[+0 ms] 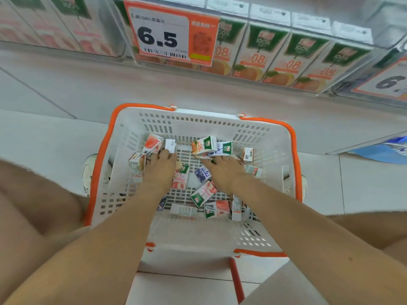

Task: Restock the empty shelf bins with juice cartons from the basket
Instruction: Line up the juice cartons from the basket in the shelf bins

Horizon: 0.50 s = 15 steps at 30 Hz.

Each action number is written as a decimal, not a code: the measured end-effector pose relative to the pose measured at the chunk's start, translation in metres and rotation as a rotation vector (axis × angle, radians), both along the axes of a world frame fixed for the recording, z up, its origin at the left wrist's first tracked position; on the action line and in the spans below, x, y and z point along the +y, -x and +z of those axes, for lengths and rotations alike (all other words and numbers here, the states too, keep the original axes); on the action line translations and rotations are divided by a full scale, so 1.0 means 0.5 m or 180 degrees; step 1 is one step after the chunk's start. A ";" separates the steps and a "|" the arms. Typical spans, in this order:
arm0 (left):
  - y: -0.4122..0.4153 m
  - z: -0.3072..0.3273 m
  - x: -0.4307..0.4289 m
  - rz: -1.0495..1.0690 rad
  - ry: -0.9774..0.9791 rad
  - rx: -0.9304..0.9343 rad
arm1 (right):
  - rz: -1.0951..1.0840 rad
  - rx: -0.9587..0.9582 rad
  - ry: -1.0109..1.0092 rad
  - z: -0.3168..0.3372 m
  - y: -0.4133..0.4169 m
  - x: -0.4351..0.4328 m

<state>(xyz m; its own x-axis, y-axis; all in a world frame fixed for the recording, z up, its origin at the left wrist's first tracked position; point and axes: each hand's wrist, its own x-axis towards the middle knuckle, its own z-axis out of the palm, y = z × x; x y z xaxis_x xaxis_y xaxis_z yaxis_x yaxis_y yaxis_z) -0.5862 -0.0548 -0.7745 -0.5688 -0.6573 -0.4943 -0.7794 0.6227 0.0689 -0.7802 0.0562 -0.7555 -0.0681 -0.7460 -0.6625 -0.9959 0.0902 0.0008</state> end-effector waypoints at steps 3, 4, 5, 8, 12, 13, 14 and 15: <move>-0.002 0.000 0.000 -0.0118 0.0216 -0.0117 | -0.0058 0.0203 -0.0247 -0.029 -0.019 0.001; -0.003 -0.001 0.001 -0.0156 0.0313 -0.0134 | -0.0061 0.0240 -0.0259 -0.032 -0.022 0.001; -0.006 -0.003 0.001 -0.0189 0.0419 -0.0128 | -0.0031 0.0249 -0.0214 -0.031 -0.024 0.000; -0.017 -0.010 0.004 -0.0198 0.0517 -0.0038 | 0.0058 0.0119 -0.0027 -0.022 -0.031 -0.004; -0.028 -0.014 0.017 -0.0155 0.0098 -0.0096 | 0.0024 -0.0077 0.0101 -0.005 -0.039 -0.009; -0.030 -0.013 0.019 -0.0174 0.0048 -0.0166 | 0.0080 -0.0090 0.0164 -0.001 -0.038 -0.011; -0.030 -0.012 0.021 -0.0190 0.0026 -0.0204 | 0.0151 -0.0097 0.0229 0.004 -0.037 -0.014; -0.030 -0.010 0.022 -0.0192 0.0023 -0.0219 | 0.0204 -0.0108 0.0289 0.009 -0.037 -0.015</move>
